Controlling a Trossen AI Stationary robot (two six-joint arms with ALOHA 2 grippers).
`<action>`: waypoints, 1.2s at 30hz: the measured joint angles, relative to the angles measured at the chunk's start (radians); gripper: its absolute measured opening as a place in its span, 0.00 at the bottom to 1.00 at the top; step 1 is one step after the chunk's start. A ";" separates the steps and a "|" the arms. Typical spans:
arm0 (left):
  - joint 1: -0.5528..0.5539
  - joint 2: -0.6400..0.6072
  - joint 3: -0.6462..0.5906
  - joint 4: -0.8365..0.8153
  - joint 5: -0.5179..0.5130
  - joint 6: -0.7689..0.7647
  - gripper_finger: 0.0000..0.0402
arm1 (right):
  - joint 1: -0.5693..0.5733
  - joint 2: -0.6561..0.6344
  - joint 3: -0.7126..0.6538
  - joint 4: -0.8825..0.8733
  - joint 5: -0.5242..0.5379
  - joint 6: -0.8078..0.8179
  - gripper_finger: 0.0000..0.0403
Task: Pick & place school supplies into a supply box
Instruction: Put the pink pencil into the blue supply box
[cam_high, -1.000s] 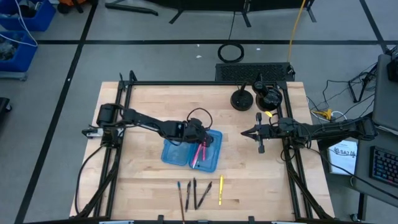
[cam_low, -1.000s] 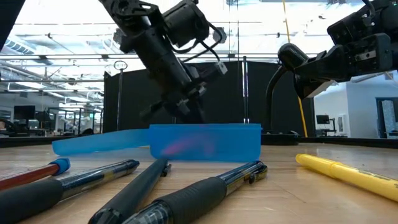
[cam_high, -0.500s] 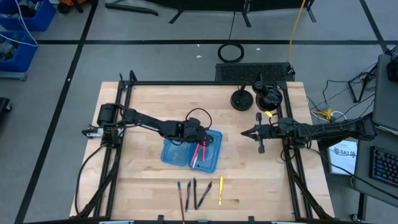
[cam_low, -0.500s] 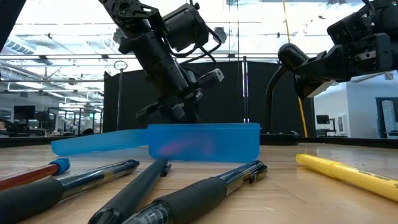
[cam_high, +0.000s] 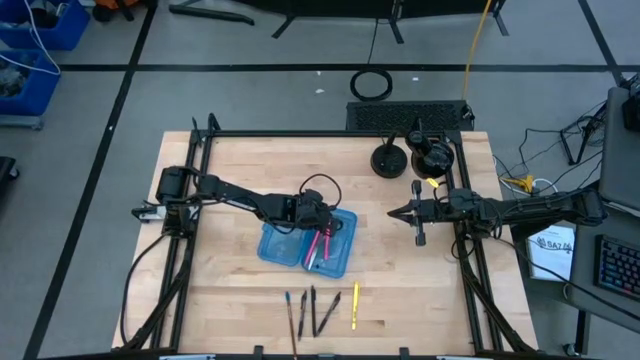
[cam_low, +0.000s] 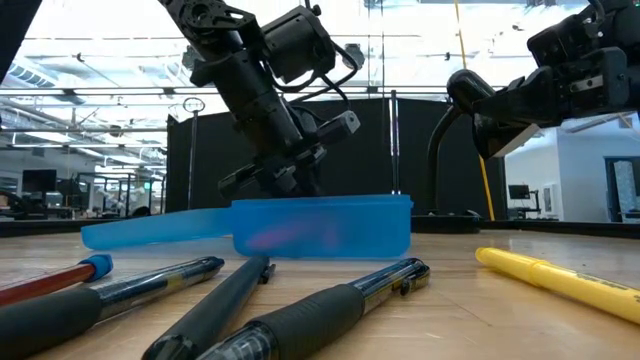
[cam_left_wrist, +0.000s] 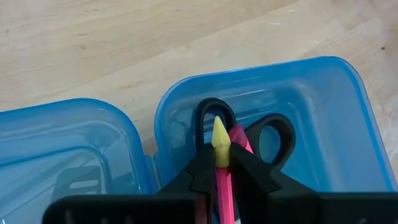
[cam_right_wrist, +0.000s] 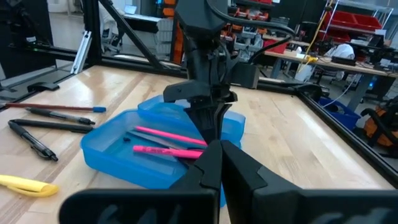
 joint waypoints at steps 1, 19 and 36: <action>-0.001 0.000 0.000 0.000 0.000 0.000 0.11 | 0.000 0.000 0.000 -0.002 -0.001 0.000 0.00; -0.031 0.000 0.000 0.003 -0.045 0.025 0.12 | 0.000 0.000 0.000 -0.022 -0.001 0.022 0.00; 0.002 0.000 0.000 -0.068 0.024 -0.029 0.12 | 0.000 0.000 0.000 -0.041 -0.002 0.032 0.00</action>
